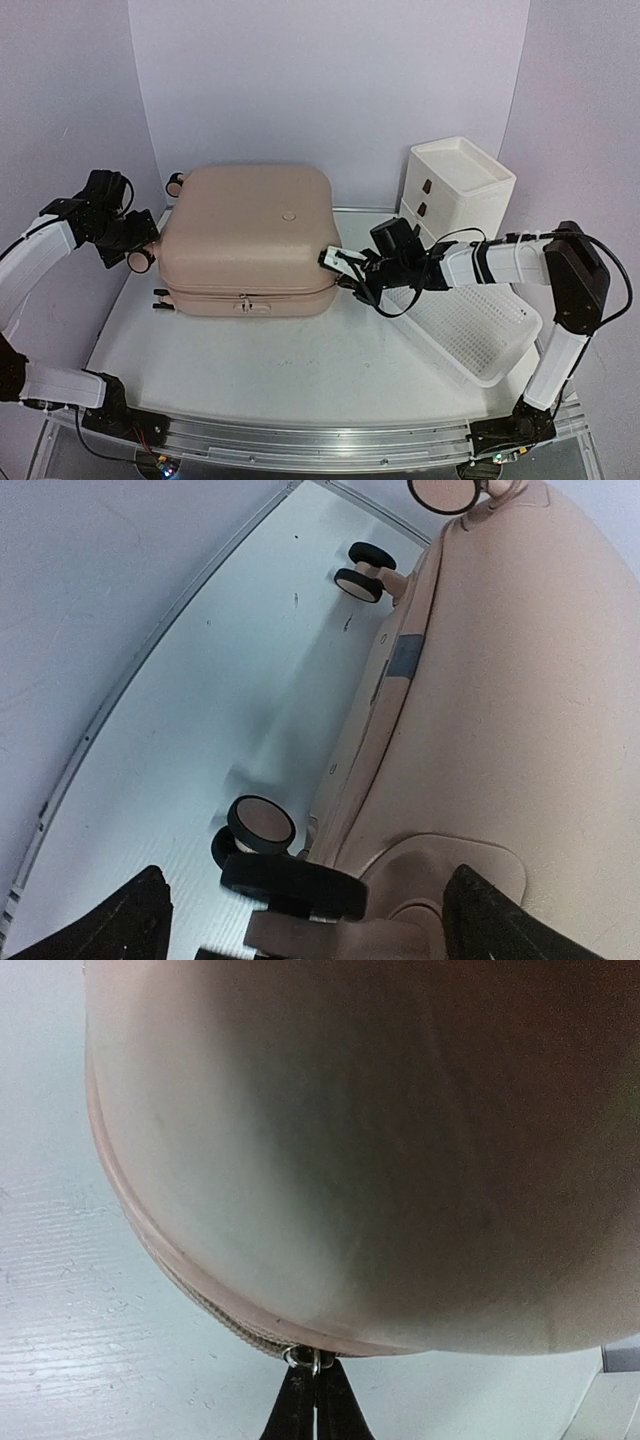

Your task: Open, take out, and arrange the luggage

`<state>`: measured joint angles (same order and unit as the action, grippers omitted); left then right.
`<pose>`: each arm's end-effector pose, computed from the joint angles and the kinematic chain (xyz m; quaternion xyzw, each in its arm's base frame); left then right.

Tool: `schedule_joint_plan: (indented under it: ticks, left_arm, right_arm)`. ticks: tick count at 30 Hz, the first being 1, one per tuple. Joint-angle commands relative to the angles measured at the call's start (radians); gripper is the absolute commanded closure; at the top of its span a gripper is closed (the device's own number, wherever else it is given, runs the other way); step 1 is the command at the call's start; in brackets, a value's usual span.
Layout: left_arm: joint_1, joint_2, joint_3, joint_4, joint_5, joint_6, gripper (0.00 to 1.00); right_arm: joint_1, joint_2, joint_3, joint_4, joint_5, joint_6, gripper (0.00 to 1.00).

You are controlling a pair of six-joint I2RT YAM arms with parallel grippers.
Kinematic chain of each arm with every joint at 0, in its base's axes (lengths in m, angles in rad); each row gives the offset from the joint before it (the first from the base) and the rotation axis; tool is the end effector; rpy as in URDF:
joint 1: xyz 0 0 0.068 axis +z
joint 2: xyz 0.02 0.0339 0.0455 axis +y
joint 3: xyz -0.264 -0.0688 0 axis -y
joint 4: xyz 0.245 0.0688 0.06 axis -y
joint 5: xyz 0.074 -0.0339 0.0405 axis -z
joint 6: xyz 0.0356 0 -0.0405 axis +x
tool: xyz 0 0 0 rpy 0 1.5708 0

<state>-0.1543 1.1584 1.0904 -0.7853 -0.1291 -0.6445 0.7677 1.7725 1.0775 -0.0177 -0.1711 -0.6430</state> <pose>0.2325 -0.0315 0.3162 -0.2487 0.9010 -0.0806 0.3463 0.2707 0.2697 0.1900 -0.6144 0.6668 0.1034 0.4088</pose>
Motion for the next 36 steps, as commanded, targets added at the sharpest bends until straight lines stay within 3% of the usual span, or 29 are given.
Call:
schedule_joint_plan:
  ticks: [1,4,9,13,21,25,27,32,36]
  left_arm:
    - [-0.046,0.031,0.05,-0.137,-0.001,0.282,0.03]
    - [-0.047,-0.038,0.061,-0.156,0.014,0.282,0.02]
    - [-0.064,-0.097,0.164,-0.157,0.18,0.331,0.01]
    - [-0.209,-0.011,0.285,-0.157,0.213,0.369,0.01]
    - [-0.44,0.322,0.62,-0.158,0.149,0.478,0.03]
    - [-0.514,0.579,0.871,-0.18,0.14,0.56,0.04]
    - [-0.553,0.7,1.053,-0.21,0.071,0.618,0.03]
    - [-0.584,0.968,1.419,-0.26,0.012,0.682,0.01]
    - [-0.589,1.107,1.593,-0.247,0.0,0.7,0.01]
  right_arm:
    - [0.128,-0.064,-0.022,0.103,-0.069,0.127,1.0]
    - [0.149,-0.085,-0.055,0.107,-0.042,0.183,1.0]
    - [0.226,-0.108,-0.067,0.117,-0.033,0.249,1.0]
    - [0.311,-0.097,-0.044,0.12,-0.011,0.271,1.0]
    - [0.396,-0.07,-0.027,0.1,0.088,0.353,1.0]
    - [0.401,-0.077,-0.02,0.062,0.088,0.455,1.0]
    - [0.404,-0.077,-0.012,0.026,0.085,0.496,1.0]
    - [0.417,-0.078,-0.022,-0.004,0.08,0.538,1.0]
    - [0.451,-0.066,-0.005,-0.034,0.092,0.531,1.0]
